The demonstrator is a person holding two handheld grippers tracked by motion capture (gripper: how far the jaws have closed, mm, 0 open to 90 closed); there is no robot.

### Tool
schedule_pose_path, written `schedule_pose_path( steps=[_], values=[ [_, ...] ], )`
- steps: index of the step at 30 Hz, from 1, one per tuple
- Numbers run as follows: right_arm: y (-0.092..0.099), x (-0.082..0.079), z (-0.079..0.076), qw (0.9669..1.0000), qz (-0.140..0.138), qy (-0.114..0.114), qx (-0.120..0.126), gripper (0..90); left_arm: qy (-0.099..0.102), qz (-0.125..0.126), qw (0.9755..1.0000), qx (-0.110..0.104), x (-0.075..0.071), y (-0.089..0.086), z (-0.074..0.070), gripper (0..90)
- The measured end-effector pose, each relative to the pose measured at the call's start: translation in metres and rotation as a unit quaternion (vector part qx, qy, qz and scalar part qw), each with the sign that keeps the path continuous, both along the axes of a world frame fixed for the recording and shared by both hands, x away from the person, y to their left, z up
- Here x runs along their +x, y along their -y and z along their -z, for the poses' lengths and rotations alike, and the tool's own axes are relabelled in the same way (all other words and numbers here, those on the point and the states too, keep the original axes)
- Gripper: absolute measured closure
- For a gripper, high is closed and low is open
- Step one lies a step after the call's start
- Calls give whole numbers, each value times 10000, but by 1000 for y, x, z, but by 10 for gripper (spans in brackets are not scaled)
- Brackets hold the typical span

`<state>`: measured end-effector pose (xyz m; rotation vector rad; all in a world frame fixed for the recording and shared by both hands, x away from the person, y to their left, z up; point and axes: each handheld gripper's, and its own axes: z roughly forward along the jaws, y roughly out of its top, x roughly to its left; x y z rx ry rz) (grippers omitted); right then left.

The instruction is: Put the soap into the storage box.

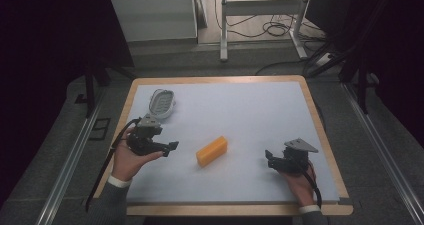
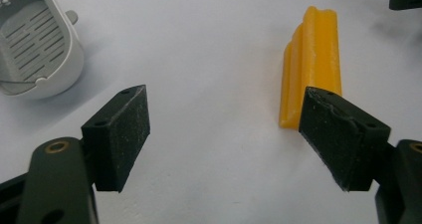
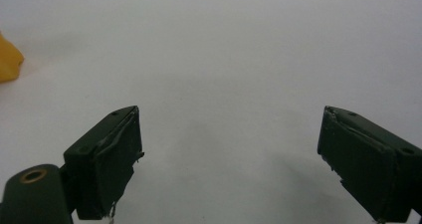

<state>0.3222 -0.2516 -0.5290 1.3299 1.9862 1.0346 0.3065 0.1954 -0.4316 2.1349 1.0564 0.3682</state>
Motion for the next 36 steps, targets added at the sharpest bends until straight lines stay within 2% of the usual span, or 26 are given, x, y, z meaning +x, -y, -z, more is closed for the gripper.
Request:
schedule_pose_path(
  steps=[15,36],
  values=[
    [0,0,0,10000,-11,15,-12,105,-24,270,9994,213,3,25,3,206],
    [0,-1,0,10000,-11,38,-24,104,-144,602,9975,338,9,53,6,199]
  ],
)
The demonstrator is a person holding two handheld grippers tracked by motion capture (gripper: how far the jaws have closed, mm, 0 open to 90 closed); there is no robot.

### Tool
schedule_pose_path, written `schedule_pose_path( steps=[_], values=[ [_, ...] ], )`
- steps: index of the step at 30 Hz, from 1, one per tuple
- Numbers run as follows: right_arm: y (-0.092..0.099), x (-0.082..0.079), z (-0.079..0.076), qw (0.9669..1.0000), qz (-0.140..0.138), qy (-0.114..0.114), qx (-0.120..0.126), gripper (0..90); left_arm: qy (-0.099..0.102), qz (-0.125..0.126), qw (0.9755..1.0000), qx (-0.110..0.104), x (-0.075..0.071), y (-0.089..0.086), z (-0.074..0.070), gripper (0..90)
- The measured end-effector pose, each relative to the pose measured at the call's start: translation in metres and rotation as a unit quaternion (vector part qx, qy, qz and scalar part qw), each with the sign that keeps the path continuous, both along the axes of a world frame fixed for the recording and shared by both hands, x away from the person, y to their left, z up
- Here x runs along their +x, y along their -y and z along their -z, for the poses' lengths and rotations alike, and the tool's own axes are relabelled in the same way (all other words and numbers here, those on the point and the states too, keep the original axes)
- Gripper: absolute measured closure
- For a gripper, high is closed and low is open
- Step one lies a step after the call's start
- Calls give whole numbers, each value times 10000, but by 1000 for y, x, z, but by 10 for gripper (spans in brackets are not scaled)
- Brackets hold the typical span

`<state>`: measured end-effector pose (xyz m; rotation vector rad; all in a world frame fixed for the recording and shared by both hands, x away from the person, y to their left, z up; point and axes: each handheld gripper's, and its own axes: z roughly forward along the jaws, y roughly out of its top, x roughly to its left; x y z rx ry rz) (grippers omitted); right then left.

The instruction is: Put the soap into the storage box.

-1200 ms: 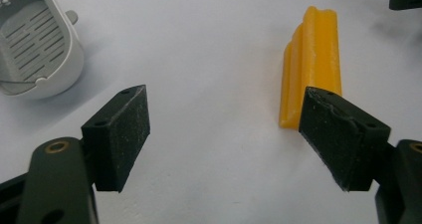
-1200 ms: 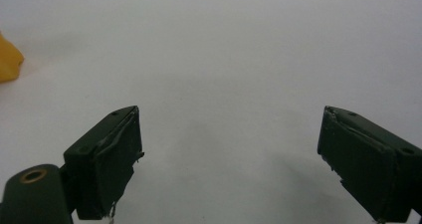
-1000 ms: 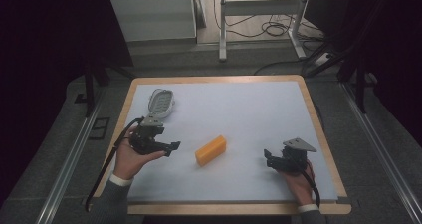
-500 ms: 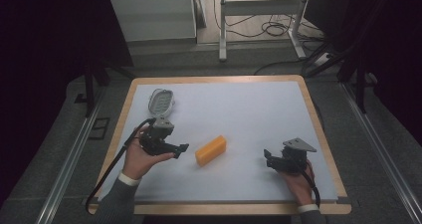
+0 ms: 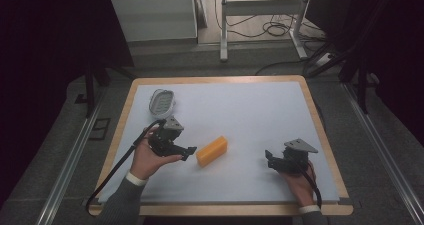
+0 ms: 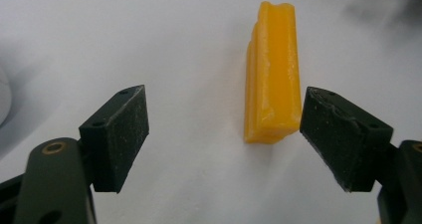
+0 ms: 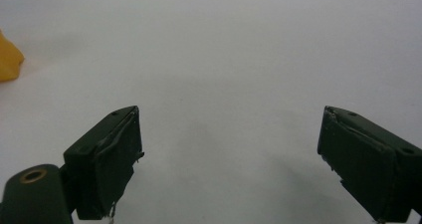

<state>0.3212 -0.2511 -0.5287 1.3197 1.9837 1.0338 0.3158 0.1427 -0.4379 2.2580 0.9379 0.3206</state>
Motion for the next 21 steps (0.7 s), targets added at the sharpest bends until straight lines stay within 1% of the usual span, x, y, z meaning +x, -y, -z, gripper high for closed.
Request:
schedule_pose_path(
  steps=[2,3,4,5,6,7,9,11,12,13,14,16,18,20,21],
  values=[
    [0,0,0,10000,4,6,2,105,-6,50,10000,52,0,5,1,198],
    [0,0,0,10000,4,9,5,105,-2,79,10000,36,0,7,1,198],
    [0,0,0,10000,0,12,4,105,-26,90,10000,-28,0,8,1,200],
    [0,0,0,10000,0,14,6,104,-39,103,9999,-34,1,9,2,201],
    [0,0,0,10000,1,15,1,104,-29,112,9999,37,1,11,2,201],
    [0,0,0,10000,0,15,-1,104,-14,103,9999,71,1,12,3,199],
    [0,0,0,10000,2,16,-2,104,93,115,9999,72,-1,16,1,208],
    [0,0,0,10000,6,18,3,104,118,192,9997,107,-3,20,-1,209],
    [0,0,0,10000,5,22,4,104,155,198,9996,97,-4,22,-2,209],
    [0,0,0,10000,-1,26,1,104,145,211,9997,30,-4,23,-2,216],
    [0,-1,0,10000,3,33,5,104,111,225,9997,16,-3,24,-2,217],
    [0,-1,0,10000,5,39,6,104,117,210,9996,141,-3,27,-1,212],
    [0,-1,0,10000,4,40,6,104,90,256,9996,126,-2,31,0,211],
    [0,-1,0,10000,8,47,5,104,175,312,9992,177,-6,35,-1,215],
    [0,-1,0,10000,11,50,9,105,170,395,9989,179,-8,38,-3,215]
  ],
)
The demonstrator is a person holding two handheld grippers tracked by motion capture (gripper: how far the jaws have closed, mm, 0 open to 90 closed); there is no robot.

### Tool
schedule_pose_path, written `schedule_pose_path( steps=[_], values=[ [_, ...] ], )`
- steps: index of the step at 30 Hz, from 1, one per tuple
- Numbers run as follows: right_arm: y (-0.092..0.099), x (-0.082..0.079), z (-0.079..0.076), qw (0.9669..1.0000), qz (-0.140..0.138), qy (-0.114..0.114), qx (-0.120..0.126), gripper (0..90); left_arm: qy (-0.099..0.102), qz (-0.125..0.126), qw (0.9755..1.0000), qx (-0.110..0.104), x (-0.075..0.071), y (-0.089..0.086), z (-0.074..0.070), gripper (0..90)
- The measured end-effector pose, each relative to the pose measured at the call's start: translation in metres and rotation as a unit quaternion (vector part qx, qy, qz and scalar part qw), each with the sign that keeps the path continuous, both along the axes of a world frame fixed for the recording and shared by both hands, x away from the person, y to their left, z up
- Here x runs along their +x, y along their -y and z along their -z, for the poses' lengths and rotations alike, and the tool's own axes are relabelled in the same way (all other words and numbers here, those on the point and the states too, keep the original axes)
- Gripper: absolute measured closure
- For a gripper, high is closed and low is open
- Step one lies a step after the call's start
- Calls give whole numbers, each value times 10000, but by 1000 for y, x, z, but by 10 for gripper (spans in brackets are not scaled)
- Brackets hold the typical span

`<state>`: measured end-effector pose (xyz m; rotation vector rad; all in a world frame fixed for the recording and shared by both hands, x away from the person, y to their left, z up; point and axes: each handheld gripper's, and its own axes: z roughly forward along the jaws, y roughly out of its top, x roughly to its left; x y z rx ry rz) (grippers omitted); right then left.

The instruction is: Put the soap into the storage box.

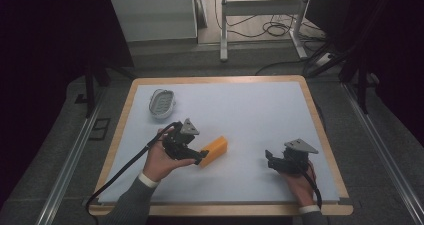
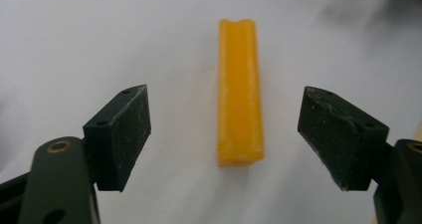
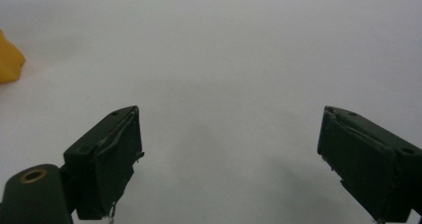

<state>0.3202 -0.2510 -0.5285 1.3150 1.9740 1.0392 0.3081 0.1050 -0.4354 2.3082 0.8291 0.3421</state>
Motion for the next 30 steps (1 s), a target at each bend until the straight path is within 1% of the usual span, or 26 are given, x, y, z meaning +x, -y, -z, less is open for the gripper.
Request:
schedule_pose_path(
  steps=[2,3,5,8,10,12,17,20,21,24,28,30],
  values=[
    [0,0,0,10000,4,-5,9,104,-6,92,9999,-40,-1,3,-1,217],
    [0,0,0,10000,-7,-8,-4,104,9,83,10000,19,-1,5,-2,213],
    [0,0,0,10000,-8,-3,-10,104,-1,47,10000,48,1,8,-1,215],
    [0,0,0,10000,-2,0,-10,104,-64,71,9999,83,5,14,3,215],
    [0,0,0,10000,0,-1,-10,104,-77,89,9999,70,6,19,4,216],
    [0,0,0,10000,6,-1,-9,104,-142,113,9998,-44,7,21,5,228],
    [0,0,0,10000,1,-6,-10,104,-261,12,9996,-54,14,24,11,237],
    [0,0,0,10000,6,-11,-8,104,-400,-11,9992,-47,18,27,16,242],
    [0,0,0,10000,8,-11,-9,104,-454,-39,9990,25,20,29,19,248],
    [0,0,0,10000,15,-13,-4,104,-572,-34,9983,67,24,32,24,259],
    [0,0,0,10000,14,-6,-20,104,-665,-124,9976,134,32,35,32,283],
    [0,0,0,10000,13,-5,-19,104,-706,-136,9974,108,34,36,34,291]
  ],
)
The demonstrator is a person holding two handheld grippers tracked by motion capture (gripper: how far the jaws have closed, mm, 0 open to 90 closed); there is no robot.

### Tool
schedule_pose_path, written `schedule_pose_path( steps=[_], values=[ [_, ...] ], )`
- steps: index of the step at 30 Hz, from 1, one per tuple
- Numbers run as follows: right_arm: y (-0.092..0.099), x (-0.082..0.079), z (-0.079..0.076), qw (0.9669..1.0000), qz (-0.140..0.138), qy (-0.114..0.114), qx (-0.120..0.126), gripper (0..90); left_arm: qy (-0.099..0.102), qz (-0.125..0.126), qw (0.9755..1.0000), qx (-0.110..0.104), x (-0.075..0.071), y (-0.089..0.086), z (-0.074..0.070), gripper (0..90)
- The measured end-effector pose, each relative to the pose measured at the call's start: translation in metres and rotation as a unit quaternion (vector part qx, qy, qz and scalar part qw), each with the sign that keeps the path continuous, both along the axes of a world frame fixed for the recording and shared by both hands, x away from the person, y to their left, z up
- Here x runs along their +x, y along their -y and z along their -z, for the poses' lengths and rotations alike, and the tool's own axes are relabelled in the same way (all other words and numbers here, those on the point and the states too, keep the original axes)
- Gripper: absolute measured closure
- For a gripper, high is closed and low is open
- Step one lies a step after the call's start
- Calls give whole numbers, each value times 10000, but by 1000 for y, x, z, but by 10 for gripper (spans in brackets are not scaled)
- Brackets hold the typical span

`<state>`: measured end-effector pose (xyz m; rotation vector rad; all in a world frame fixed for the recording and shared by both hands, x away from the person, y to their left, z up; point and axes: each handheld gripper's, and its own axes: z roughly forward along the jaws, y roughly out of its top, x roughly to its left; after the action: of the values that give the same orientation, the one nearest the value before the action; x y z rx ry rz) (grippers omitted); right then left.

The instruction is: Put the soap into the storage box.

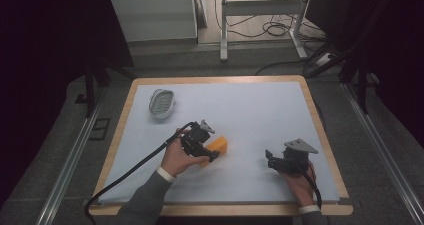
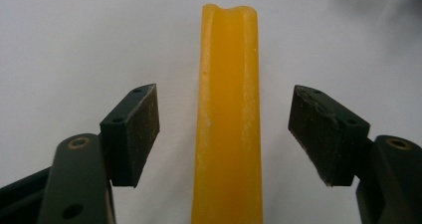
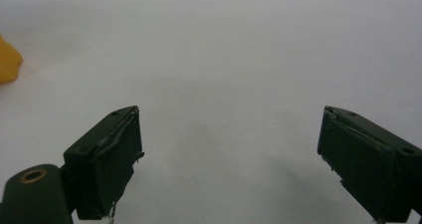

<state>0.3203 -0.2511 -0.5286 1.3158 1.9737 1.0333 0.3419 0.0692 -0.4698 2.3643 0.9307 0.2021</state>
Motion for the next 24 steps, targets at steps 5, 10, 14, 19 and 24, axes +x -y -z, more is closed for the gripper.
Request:
schedule_pose_path(
  steps=[5,10,14,19,24],
  values=[
    [0,0,0,10000,40,0,-7,105,-99,-10,10000,5,4,6,9,315],
    [0,0,0,10000,70,-22,-19,105,-179,17,9998,36,6,7,14,351],
    [0,0,0,10000,70,-8,-35,104,-179,26,9998,-1,8,9,18,402],
    [0,0,0,10000,84,-17,-19,104,-253,48,9997,-22,9,11,23,479],
    [0,0,0,10000,81,-26,-13,104,-252,70,9996,79,9,13,26,538]
  ],
)
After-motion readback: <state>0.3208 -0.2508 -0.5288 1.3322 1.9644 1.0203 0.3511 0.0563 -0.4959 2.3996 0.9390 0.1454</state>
